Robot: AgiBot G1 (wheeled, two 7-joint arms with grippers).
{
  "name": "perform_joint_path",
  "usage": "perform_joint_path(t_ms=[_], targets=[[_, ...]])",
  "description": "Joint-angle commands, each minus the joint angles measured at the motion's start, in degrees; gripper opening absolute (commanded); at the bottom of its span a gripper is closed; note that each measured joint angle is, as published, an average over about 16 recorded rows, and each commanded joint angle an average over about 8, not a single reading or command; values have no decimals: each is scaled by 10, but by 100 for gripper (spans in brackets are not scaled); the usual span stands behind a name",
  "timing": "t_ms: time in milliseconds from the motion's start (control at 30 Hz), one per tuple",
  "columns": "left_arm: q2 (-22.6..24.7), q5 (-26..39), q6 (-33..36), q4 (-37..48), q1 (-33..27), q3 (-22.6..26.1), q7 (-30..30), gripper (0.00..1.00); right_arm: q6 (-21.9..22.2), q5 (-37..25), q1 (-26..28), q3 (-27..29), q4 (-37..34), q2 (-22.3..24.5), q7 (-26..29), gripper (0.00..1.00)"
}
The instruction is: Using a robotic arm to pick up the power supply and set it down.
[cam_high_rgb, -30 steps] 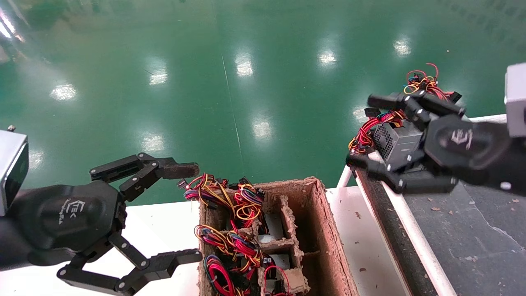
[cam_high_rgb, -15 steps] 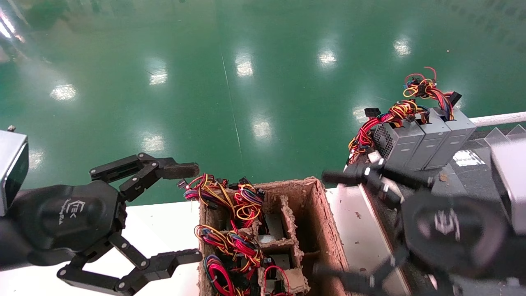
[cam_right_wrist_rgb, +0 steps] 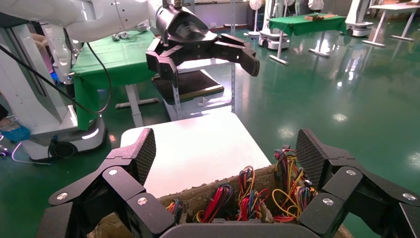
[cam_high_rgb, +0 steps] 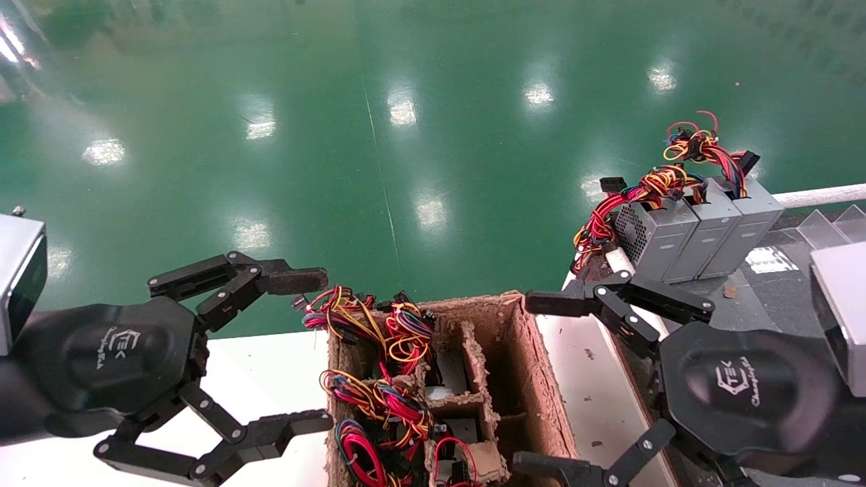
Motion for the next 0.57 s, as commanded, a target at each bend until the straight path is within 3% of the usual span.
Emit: perform_joint_path(t_ms=[33,567], targets=[[0,0,0,0,0,0,0,100,0,-1,2,0,-2,0,-1,100],[0,0,0,0,0,0,0,100,2,-5,6,-1,-9,-1,-3,100]])
